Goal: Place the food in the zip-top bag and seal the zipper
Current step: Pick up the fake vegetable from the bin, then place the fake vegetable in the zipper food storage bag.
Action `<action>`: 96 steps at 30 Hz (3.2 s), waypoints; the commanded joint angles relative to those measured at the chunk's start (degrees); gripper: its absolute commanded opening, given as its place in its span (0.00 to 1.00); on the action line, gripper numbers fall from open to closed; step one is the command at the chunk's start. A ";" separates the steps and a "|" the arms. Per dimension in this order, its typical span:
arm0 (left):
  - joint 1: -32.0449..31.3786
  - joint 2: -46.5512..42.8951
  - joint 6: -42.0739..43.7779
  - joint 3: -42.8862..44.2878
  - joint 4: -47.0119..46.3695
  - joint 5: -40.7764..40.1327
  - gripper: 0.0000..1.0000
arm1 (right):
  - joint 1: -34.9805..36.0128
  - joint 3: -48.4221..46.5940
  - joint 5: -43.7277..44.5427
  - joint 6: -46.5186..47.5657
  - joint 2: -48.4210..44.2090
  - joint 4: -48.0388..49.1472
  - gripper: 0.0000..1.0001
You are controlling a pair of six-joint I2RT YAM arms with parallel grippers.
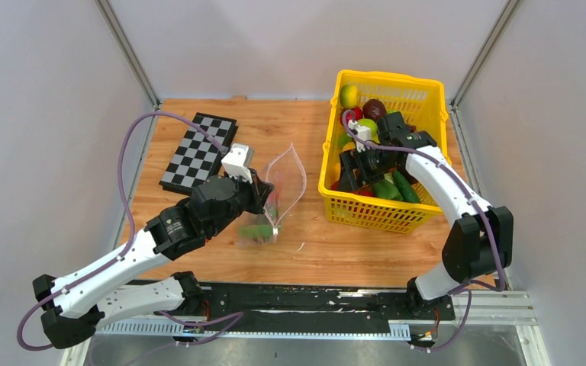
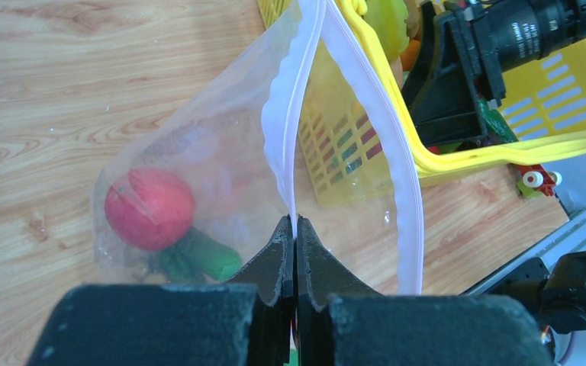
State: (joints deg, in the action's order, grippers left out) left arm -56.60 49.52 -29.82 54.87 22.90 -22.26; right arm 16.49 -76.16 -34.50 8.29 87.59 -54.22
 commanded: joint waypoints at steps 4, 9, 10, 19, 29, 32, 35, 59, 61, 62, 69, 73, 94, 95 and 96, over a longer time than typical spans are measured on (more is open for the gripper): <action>-0.09 0.30 -0.01 1.29 -2.07 0.48 0.00 | 1.17 -3.05 3.18 1.99 1.95 -1.53 0.73; -0.05 0.65 0.13 1.29 -2.07 0.56 0.00 | 1.17 -3.54 4.11 0.76 -1.15 0.21 0.52; -0.09 0.72 0.12 1.28 -2.20 0.65 0.00 | 1.17 -3.50 4.59 0.45 -2.05 1.14 0.47; -0.03 0.85 -0.08 1.29 -2.42 1.36 0.00 | 1.17 -1.79 10.64 -1.66 -10.32 7.03 0.42; 0.00 0.56 -0.32 1.11 -2.80 1.89 0.00 | 1.18 0.43 3.34 -6.37 -19.90 17.22 0.41; -0.01 0.82 -0.18 1.28 -3.00 2.05 0.00 | 1.24 1.48 -3.38 -9.14 -22.17 21.04 0.43; 0.00 0.94 -0.16 1.29 -3.12 2.23 0.00 | 2.12 0.93 -9.72 -10.12 -22.70 22.54 0.43; 0.00 0.75 -0.22 1.04 -3.87 4.41 0.00 | 27.82 -6.93 14.39 -1.35 -11.14 20.09 0.46; 0.00 0.48 -0.21 0.86 -3.93 4.16 0.00 | 28.00 -7.20 18.00 -1.04 -10.56 19.25 0.46; 0.00 0.17 -0.14 0.85 -3.94 4.01 0.00 | 28.10 -7.26 19.27 -0.72 -10.40 19.02 0.47; 0.00 -0.65 0.14 0.63 -4.11 3.29 0.00 | 28.46 -7.18 20.13 -0.37 -10.16 19.26 0.57; 0.00 -0.52 0.13 0.68 -4.22 3.57 0.00 | 28.58 -7.08 18.25 -0.38 -10.17 19.93 0.62; 0.00 -0.57 -0.34 0.77 -3.97 3.27 0.00 | 28.86 -4.38 11.91 -0.30 -14.85 24.10 0.86; 0.00 -0.63 -0.40 0.75 -3.91 3.23 0.00 | 28.82 -4.24 12.58 -0.37 -15.47 24.34 0.86; 0.00 -0.67 -0.41 0.76 -3.89 3.15 0.00 | 28.83 -4.03 13.41 -0.34 -16.17 24.78 0.86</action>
State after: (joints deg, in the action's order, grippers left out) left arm -56.55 49.87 -29.87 54.87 21.15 -18.39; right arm 44.99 -80.53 -21.96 7.62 74.72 -33.12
